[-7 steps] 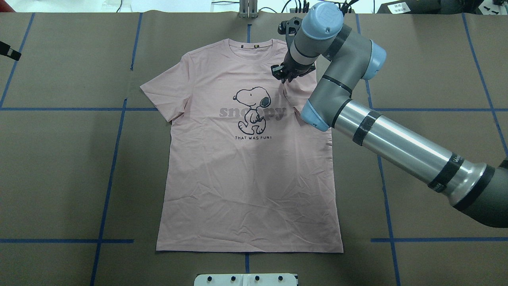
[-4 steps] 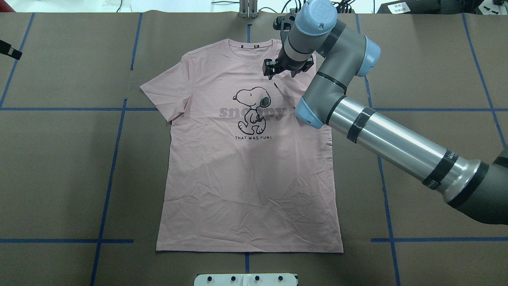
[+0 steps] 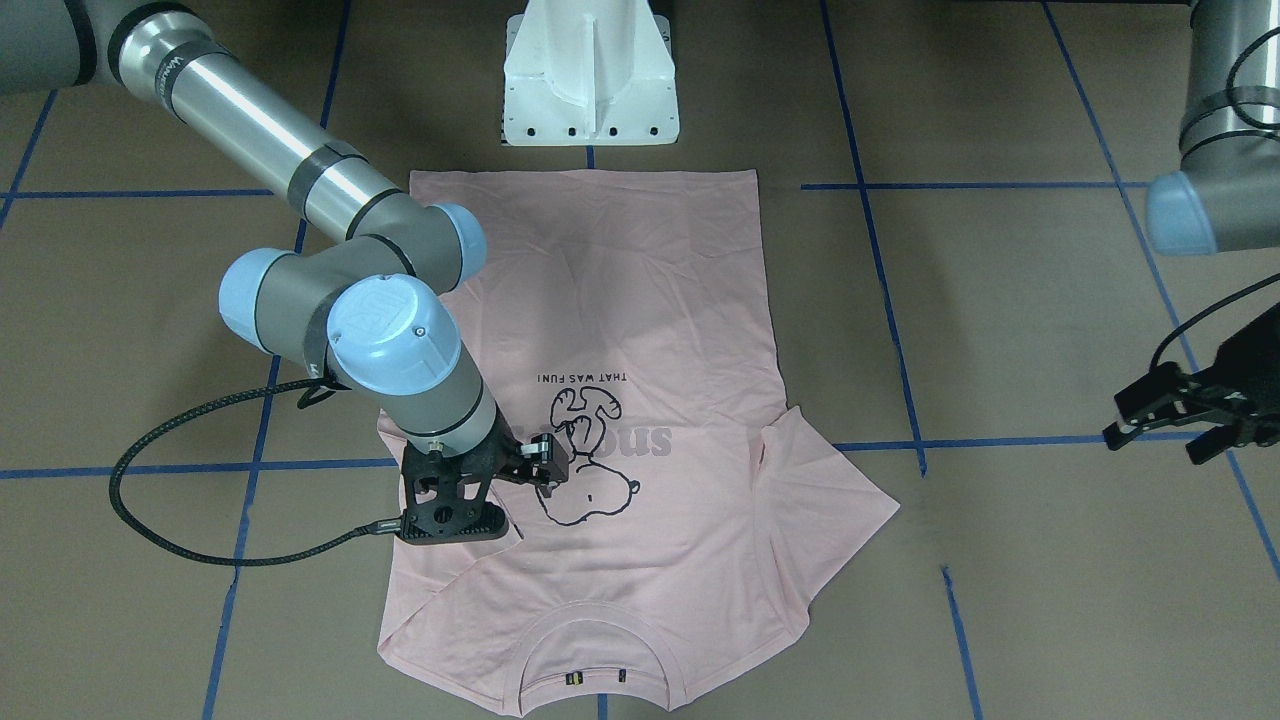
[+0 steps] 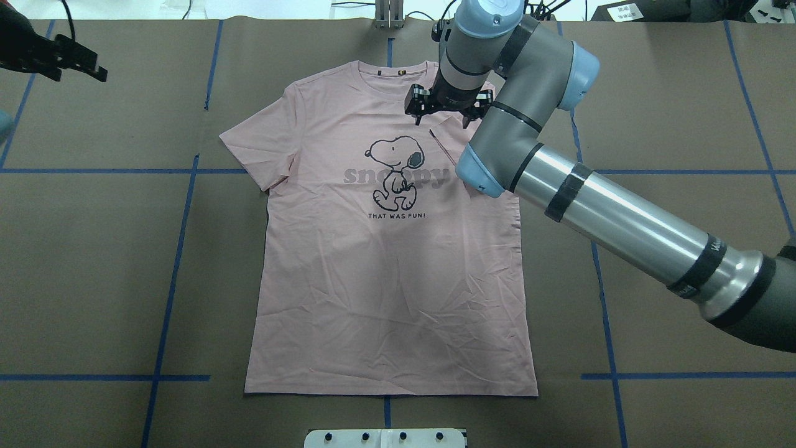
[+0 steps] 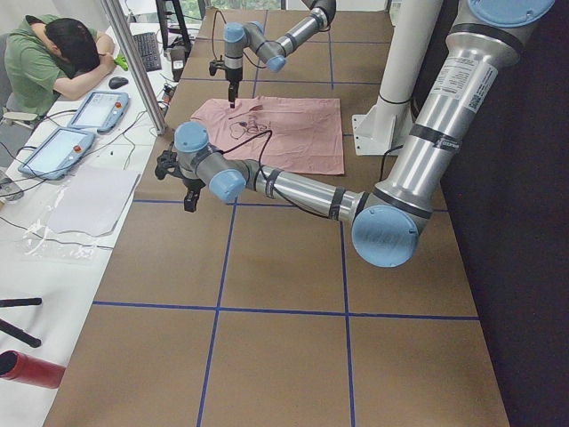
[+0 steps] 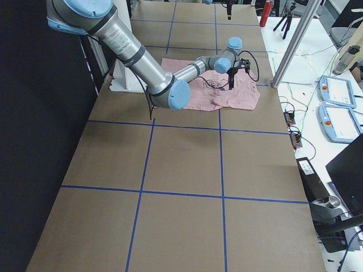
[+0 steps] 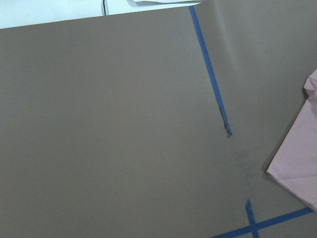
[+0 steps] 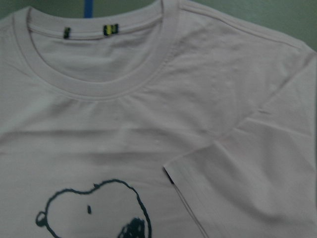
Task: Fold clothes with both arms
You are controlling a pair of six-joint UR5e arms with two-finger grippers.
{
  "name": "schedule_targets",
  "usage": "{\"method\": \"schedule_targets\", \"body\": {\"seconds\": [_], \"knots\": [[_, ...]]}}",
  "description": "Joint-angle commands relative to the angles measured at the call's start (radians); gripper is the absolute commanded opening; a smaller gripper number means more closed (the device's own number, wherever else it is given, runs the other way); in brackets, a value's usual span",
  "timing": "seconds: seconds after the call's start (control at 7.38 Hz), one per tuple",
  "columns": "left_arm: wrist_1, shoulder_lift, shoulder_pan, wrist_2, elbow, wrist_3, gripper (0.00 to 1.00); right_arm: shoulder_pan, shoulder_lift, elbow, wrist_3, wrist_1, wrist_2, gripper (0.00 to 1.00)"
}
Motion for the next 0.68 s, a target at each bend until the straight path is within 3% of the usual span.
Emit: {"method": "schedule_targets", "body": {"seconds": [0.0, 0.14, 0.41, 0.54], "knots": [[-0.093, -0.038, 0.177, 0.213, 0.007, -0.290, 1.00, 0.009, -0.173, 0.323, 0.008, -0.272, 0.008, 1.00], [-0.094, -0.053, 0.261, 0.329, 0.007, -0.364, 1.00, 0.023, -0.253, 0.410, -0.004, -0.276, 0.015, 1.00], [-0.104, -0.129, 0.364, 0.486, 0.093, -0.452, 1.00, 0.046, -0.280, 0.429, -0.060, -0.276, 0.020, 1.00], [-0.144, -0.136, 0.375, 0.521, 0.134, -0.452, 1.00, 0.044, -0.280, 0.429, -0.061, -0.272, 0.018, 1.00]]}}
